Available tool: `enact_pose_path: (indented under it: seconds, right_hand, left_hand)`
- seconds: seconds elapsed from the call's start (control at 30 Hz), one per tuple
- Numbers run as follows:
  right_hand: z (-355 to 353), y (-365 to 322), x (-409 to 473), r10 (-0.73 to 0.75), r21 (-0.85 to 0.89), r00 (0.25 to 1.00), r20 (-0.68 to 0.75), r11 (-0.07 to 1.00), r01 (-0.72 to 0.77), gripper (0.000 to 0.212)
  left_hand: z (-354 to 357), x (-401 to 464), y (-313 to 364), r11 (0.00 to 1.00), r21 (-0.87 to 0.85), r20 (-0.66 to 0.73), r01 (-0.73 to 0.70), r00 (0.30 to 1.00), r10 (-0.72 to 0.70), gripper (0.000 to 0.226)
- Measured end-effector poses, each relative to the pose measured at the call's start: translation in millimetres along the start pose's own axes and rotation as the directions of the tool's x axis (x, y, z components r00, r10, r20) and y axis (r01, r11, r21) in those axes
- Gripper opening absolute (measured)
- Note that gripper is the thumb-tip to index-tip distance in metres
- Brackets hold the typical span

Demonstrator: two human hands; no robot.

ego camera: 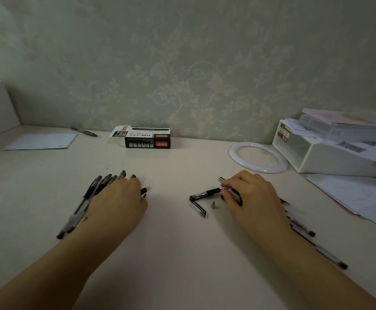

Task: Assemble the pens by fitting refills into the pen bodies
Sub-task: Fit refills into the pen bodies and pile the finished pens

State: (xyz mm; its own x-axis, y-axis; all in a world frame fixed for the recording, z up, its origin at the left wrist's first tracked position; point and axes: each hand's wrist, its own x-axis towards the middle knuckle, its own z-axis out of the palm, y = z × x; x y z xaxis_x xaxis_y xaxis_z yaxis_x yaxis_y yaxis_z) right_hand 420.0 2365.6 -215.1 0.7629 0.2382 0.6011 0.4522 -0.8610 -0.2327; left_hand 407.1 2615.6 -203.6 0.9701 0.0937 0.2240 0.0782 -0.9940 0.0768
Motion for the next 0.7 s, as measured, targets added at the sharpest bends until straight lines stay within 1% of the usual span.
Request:
enact_pose_path:
  seconds: [0.13,0.23,0.3,0.33,0.37,0.4,0.43,0.47,0.5,0.53,0.57,0.6,0.7]
  right_hand:
    - [0.9,0.7,-0.5,0.004,0.006,1.000,-0.002,1.000,-0.004,0.012]
    - [2.1,1.3,-0.1,-0.007,0.022,1.000,-0.004,1.000,0.007,0.012]
    - [1.9,-0.1,0.7,-0.052,0.058,0.998,-0.047,0.997,0.055,0.012]
    - [1.7,-1.7,1.2,-0.095,0.079,0.992,-0.079,0.992,0.101,0.013]
    - [1.6,-4.3,1.6,-0.152,0.094,0.982,-0.110,0.982,0.163,0.016]
    - [1.6,-7.8,1.8,-0.219,0.104,0.966,-0.134,0.967,0.234,0.018]
    - [1.9,-12.1,1.6,-0.288,0.115,0.946,-0.149,0.945,0.306,0.021]
    - [2.5,-17.0,1.1,-0.353,0.126,0.922,-0.158,0.919,0.373,0.023]
    - [3.5,-22.6,0.1,-0.408,0.128,0.898,-0.163,0.894,0.429,0.025]
    - [4.7,-28.5,-1.3,-0.450,0.122,0.877,-0.167,0.874,0.471,0.026]
    - [5.6,-34.2,-2.6,-0.479,0.115,0.862,-0.169,0.859,0.500,0.027]
    - [6.4,-39.2,-3.6,-0.496,0.112,0.852,-0.169,0.849,0.517,0.026]
    - [6.6,-45.9,-5.2,-0.516,0.095,0.838,-0.175,0.839,0.536,0.019]
  left_hand:
    - [-0.5,-0.5,1.6,1.000,-0.004,-0.002,-0.006,1.000,0.006,0.013]
    - [-3.0,-1.5,4.9,0.998,-0.059,-0.044,0.028,0.999,-0.030,0.024]
    - [-9.2,-2.4,8.9,0.985,-0.164,-0.115,0.047,0.991,-0.067,0.031]
    - [-13.3,-3.0,11.5,0.968,-0.249,-0.144,0.040,0.987,-0.077,0.032]
    - [-16.5,-3.5,14.7,0.936,-0.351,-0.141,0.028,0.987,-0.083,0.031]
    - [-18.4,-3.5,18.7,0.879,-0.477,-0.107,0.019,0.991,-0.080,0.031]
    - [-19.4,-3.5,23.4,0.783,-0.621,-0.049,0.024,0.996,-0.069,0.032]
    - [-20.0,-4.3,28.3,0.641,-0.766,0.028,0.052,0.998,-0.047,0.032]
    - [-21.3,-6.5,33.4,0.471,-0.876,0.109,0.102,0.994,-0.014,0.031]
    - [-22.3,-9.4,37.8,0.321,-0.934,0.176,0.158,0.984,0.029,0.030]
    - [-21.6,-12.5,41.1,0.230,-0.954,0.215,0.194,0.974,0.071,0.032]
    - [-20.2,-15.8,44.0,0.191,-0.959,0.232,0.209,0.967,0.104,0.034]
    - [-15.5,-22.1,49.5,0.162,-0.961,0.252,0.224,0.951,0.178,0.032]
